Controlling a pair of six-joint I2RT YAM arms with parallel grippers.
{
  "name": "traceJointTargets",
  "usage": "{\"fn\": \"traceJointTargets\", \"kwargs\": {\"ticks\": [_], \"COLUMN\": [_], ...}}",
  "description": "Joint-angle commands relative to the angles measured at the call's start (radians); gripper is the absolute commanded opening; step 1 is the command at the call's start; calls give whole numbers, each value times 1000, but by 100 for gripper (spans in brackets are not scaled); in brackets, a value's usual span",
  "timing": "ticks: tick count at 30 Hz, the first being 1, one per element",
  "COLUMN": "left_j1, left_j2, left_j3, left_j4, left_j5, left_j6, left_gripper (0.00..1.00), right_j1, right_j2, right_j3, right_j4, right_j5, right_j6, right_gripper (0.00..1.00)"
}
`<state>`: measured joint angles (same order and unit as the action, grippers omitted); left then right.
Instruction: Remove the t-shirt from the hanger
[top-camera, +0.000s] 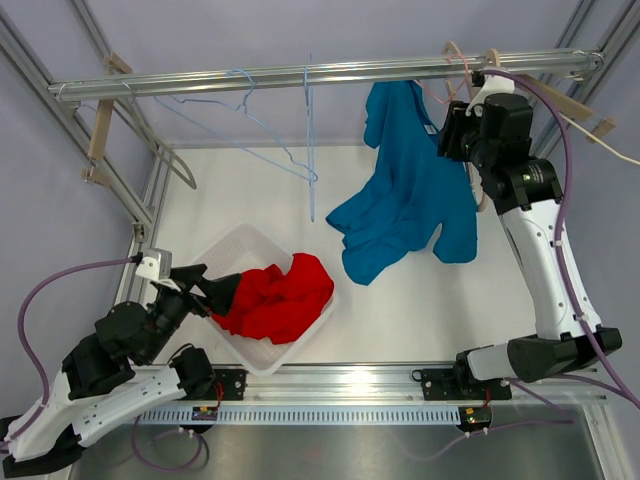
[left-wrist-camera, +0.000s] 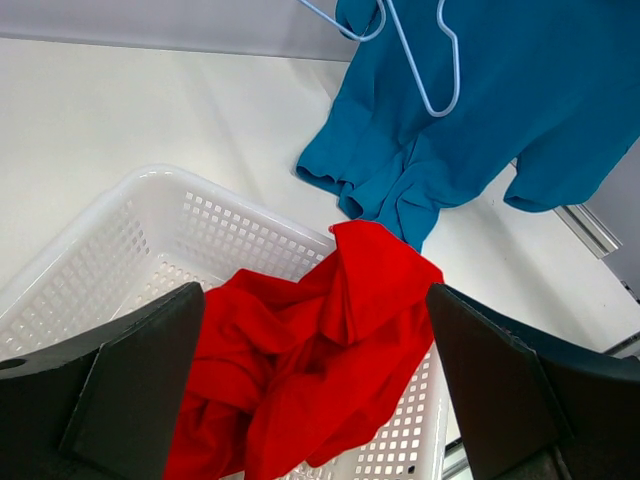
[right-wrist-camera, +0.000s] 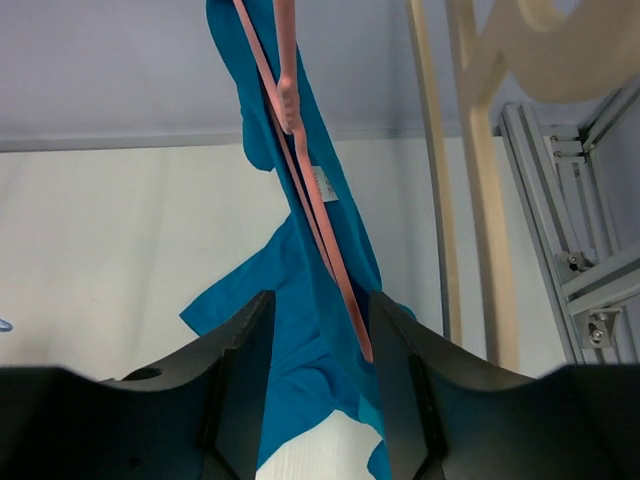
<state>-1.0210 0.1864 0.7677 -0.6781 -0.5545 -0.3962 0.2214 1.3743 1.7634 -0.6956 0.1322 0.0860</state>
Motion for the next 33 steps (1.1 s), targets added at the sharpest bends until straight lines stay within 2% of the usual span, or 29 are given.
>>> {"fn": "traceJointTargets", "kwargs": {"ticks": [1, 2, 4, 8, 10, 13, 23, 30, 33], "left_j1": [4, 4, 4, 4, 4, 4, 4, 4, 4], "left_j2": [-1, -2, -2, 4, 4, 4, 16, 22, 39], "left_j3": [1, 1, 1, 4, 4, 4, 2, -2, -4], "left_j4": [48, 48, 48, 48, 48, 48, 48, 66, 75], "left_j5": [19, 18, 19, 18, 21, 18, 39, 73, 97], "left_j6": [14, 14, 14, 16, 16, 16, 8, 0, 5], "left_gripper": [99, 99, 99, 99, 99, 99, 99, 99, 99], "right_j1": [-8, -7, -8, -8, -7, -7, 29, 32, 32], "right_j2": [51, 58, 62, 36, 16, 2, -17, -144, -153], "right_j3": [18, 28, 47, 42, 24, 8, 76, -48, -80], "right_j4": [21, 27, 21, 59, 82, 102, 143, 248, 223], "right_j5": [-52, -66, -92, -261, -273, -257, -234, -220, -224], "right_j6": [-31, -26, -14, 34, 47, 66, 123, 155, 166], "right_gripper": [49, 48, 37, 23, 11, 1, 0, 0, 0]}}
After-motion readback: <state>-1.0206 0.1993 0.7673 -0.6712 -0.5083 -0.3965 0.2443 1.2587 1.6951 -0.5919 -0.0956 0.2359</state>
